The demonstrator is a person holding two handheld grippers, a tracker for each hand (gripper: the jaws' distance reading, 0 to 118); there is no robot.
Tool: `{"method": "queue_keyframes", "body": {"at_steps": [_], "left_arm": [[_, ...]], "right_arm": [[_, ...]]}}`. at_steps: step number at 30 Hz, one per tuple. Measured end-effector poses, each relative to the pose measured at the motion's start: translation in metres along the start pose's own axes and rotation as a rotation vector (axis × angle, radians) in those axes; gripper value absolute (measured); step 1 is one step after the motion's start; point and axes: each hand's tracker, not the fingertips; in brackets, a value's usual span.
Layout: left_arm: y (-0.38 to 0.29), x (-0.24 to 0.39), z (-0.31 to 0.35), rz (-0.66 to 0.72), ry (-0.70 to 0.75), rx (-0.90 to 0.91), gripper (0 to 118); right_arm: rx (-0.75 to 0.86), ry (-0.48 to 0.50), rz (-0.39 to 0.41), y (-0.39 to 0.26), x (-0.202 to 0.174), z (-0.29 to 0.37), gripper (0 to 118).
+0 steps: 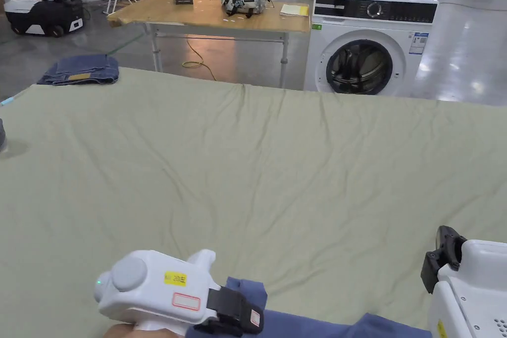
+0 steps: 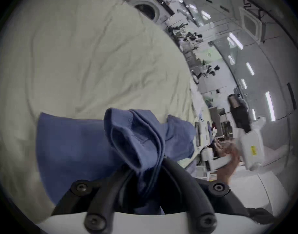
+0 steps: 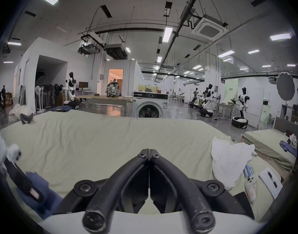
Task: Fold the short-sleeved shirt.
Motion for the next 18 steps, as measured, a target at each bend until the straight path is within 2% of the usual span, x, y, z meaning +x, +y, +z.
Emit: {"method": "queue_keyframes", "body": {"at_steps": [5, 7, 9, 11, 12, 18], "left_arm": [[-0.002, -0.003, -0.051, -0.014, 0.176, -0.064, 3], [-0.005, -0.002, -0.054, -0.012, 0.157, -0.053, 8], [-0.004, -0.005, -0.044, 0.024, 0.084, -0.028, 29], [-0.006, 0.001, -0.032, 0.028, 0.015, -0.02, 62], [-0.007, 0.002, -0.025, 0.022, 0.021, -0.013, 67], [-0.008, 0.0, 0.03, 0.007, 0.01, 0.079, 66]], "right_arm": [[-0.02, -0.018, -0.003, -0.004, 0.008, 0.0, 0], [-0.025, -0.022, -0.004, -0.004, 0.009, 0.0, 0], [-0.028, -0.024, -0.002, -0.004, 0.01, 0.0, 0], [-0.03, -0.027, 0.003, -0.005, 0.011, 0.0, 0], [-0.031, -0.028, 0.004, -0.004, 0.011, 0.001, 0], [-0.037, -0.023, -0.002, -0.005, 0.011, 0.003, 0]]}}
